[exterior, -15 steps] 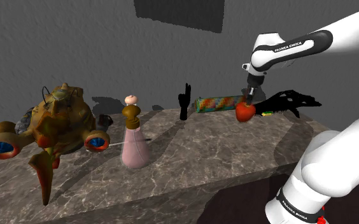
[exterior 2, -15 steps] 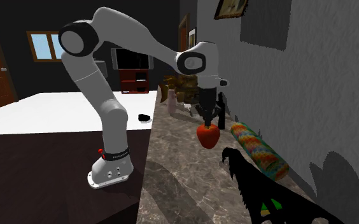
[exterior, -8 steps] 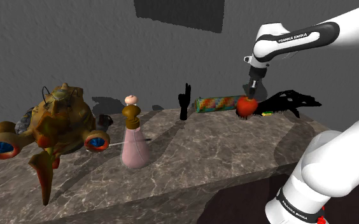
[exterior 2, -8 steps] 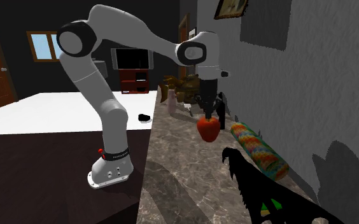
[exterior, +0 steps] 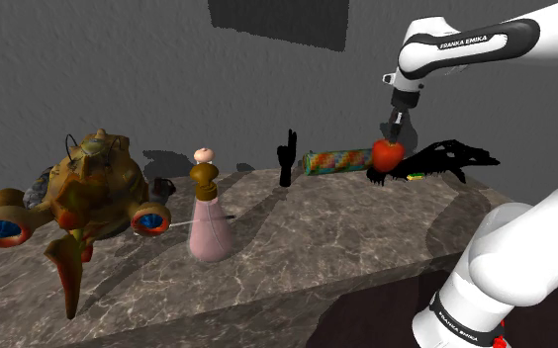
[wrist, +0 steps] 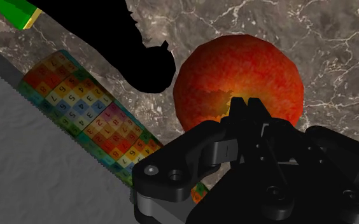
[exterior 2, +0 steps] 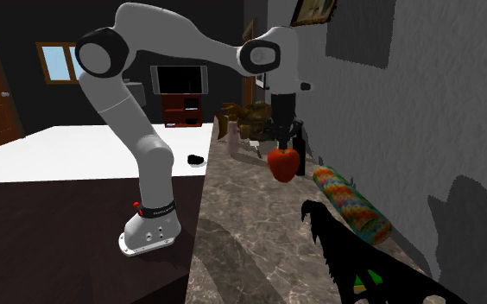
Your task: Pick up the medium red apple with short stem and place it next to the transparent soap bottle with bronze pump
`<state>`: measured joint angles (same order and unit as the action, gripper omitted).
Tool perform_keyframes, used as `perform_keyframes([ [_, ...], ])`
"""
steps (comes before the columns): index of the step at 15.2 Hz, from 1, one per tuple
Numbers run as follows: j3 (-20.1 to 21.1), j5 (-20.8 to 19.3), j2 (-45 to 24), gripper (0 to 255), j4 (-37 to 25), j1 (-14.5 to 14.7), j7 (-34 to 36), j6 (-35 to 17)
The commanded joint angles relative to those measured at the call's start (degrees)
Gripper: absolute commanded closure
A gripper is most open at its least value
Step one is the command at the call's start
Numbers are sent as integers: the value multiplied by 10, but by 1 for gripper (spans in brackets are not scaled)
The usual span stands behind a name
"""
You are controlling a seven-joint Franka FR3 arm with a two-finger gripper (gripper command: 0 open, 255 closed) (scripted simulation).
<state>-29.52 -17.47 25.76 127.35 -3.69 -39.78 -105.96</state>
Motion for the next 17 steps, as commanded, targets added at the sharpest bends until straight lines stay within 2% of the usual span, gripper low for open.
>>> perform_keyframes([
  [1, 4, 2, 2, 255, -15, 1, 0, 17],
  [17, 19, 19, -12, 255, -147, 9, -16, 136],
])
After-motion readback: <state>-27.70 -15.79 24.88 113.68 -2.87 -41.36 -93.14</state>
